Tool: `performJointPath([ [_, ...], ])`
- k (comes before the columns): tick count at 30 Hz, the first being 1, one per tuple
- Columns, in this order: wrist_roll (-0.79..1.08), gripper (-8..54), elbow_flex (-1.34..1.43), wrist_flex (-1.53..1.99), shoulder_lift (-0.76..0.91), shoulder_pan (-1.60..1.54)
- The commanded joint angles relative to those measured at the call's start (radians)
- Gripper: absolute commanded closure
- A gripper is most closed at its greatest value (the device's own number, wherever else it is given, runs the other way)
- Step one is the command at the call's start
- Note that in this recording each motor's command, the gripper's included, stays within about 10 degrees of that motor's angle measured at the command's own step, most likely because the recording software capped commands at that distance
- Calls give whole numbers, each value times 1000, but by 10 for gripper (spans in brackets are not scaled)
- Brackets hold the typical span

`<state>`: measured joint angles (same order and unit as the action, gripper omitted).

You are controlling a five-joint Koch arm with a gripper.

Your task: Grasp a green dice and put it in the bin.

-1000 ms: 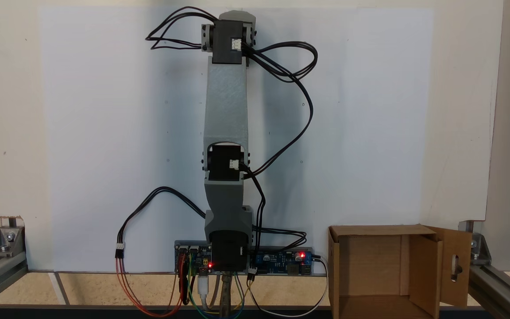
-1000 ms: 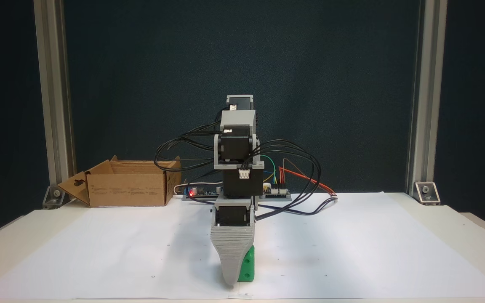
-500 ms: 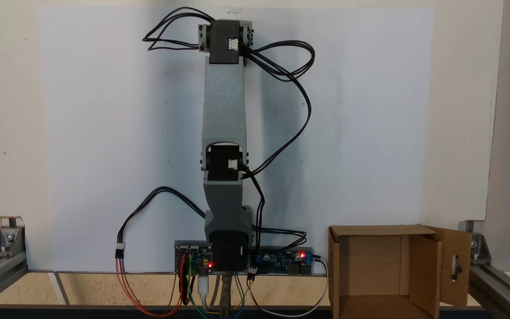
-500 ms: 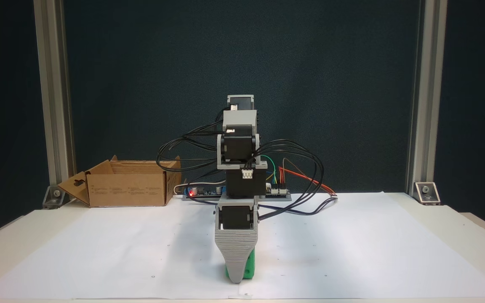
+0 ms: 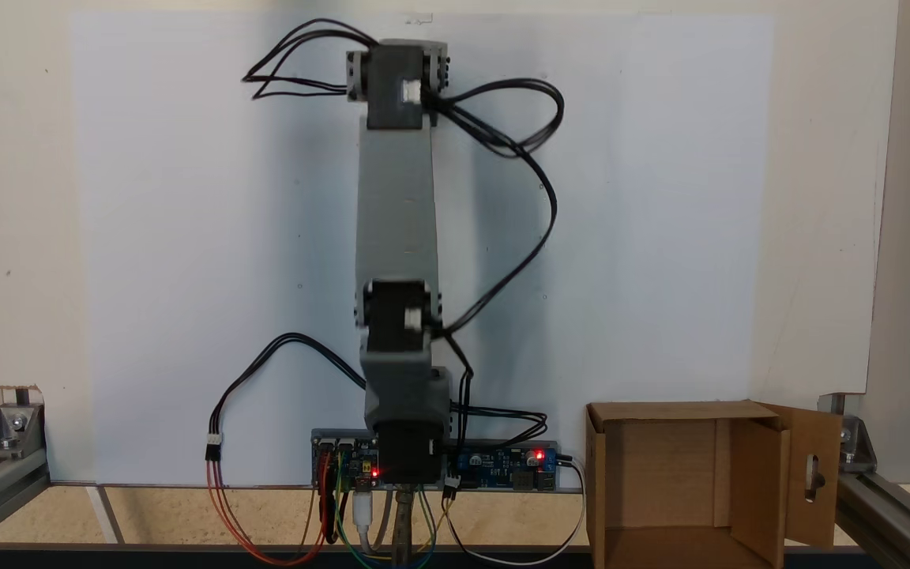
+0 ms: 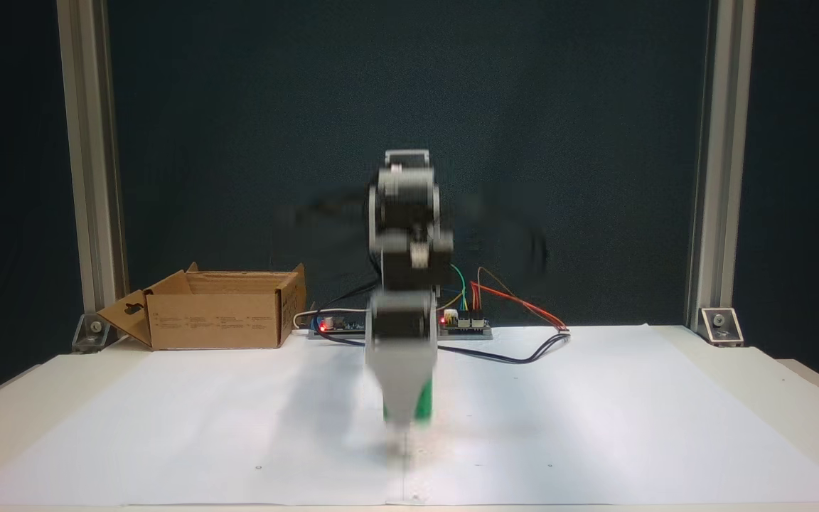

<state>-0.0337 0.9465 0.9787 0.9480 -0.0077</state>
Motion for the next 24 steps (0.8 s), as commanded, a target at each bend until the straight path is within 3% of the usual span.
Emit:
performJointPath([
  [1, -35, 338, -21, 48, 164, 2],
  [8, -32, 338, -20, 155, 413, 57],
  [16, 127, 338, 215, 150, 692, 354],
  [24, 298, 338, 216, 147, 759, 911],
])
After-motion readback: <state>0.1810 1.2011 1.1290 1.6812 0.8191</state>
